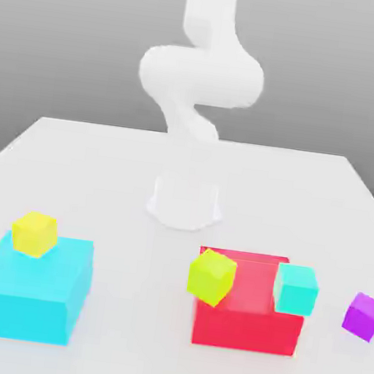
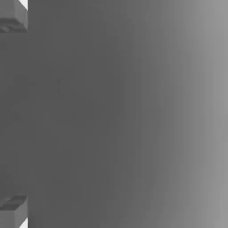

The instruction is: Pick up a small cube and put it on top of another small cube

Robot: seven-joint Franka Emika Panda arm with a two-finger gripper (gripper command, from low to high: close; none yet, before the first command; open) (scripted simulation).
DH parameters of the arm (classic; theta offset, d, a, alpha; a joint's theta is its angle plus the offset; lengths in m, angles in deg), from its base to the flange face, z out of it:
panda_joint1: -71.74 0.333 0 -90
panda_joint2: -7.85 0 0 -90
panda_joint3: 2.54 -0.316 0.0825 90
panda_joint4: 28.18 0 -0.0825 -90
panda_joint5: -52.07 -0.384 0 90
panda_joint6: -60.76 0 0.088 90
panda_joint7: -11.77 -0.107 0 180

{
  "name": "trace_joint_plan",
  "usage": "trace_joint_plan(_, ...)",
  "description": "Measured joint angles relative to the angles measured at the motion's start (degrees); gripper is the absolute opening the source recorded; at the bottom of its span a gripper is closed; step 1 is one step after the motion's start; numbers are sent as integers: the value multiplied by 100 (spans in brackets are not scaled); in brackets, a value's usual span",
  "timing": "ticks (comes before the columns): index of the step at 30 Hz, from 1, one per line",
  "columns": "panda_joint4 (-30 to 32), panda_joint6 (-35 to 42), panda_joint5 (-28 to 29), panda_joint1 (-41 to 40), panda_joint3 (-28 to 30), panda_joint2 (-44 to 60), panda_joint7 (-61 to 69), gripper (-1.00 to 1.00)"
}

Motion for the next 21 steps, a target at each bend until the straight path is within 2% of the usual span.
trace_joint_plan(6, 296, -538, -438, 770, -278, 1262, 441, 0)
trace_joint_plan(12, 585, -1068, -644, 1398, -755, 2483, 710, 0)
trace_joint_plan(17, 834, -1535, -466, 1842, -1239, 3505, 685, 0)
trace_joint_plan(21, 1037, -1915, 51, 2368, -1459, 4339, 397, 0)
